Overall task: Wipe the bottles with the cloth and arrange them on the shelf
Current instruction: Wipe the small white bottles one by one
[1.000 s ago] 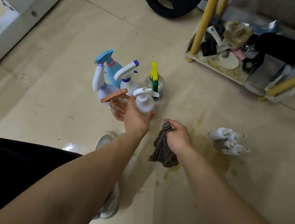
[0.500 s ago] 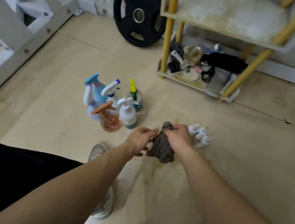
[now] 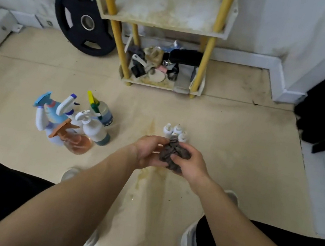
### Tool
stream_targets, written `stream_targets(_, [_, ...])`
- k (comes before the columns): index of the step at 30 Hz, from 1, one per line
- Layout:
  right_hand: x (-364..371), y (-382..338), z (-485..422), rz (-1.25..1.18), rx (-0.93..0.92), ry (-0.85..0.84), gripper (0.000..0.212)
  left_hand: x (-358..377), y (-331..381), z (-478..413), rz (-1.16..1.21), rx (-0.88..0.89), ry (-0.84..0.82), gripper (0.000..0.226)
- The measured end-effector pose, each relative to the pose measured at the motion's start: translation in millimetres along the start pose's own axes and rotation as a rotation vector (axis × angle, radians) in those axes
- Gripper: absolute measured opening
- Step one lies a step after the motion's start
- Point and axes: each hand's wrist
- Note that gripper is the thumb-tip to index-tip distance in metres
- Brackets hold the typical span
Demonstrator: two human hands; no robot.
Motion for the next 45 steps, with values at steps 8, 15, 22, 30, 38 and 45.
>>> stream_targets(8, [-33.8, 38.2, -41.4, 0.155, 0.149, 0.114, 0.038, -3.8, -6.3, -76.0, -0.554, 0.238, 0.442, 0.028])
stream_targets(15, [-31.3, 60.2, -75.9, 0.302, 0.153, 0.044, 0.042, -9.4, 2.7, -134.8, -0.782, 0.468, 0.448, 0.064])
stream_targets(22, [-23.2, 76.0, -103.1, 0.43, 0.136, -0.072, 0.044, -7.1, -1.8, -175.7, -0.815, 0.558, 0.376, 0.063])
stream_targets(30, [-17.7, 89.1, -106.9, 0.473, 0.155, -0.093, 0.042, -6.6, 0.7, -191.9, -0.784, 0.63, 0.322, 0.039])
stream_targets(38, [-20.1, 65.0, -94.8, 0.424, 0.178, -0.102, 0.031, -18.8, 19.4, -167.0, -0.753, 0.626, 0.346, 0.037])
stream_targets(45, [-8.0, -14.2, -63.5, 0.441, 0.027, -0.153, 0.033, -38.1, 68.4, -97.1, -0.787, 0.699, 0.336, 0.04])
Point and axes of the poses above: each hand's wrist, its own z-axis away from the middle knuckle, its own x-axis out of the palm, y = z × x, and after that the axes turned 5 degrees about y, right-handed
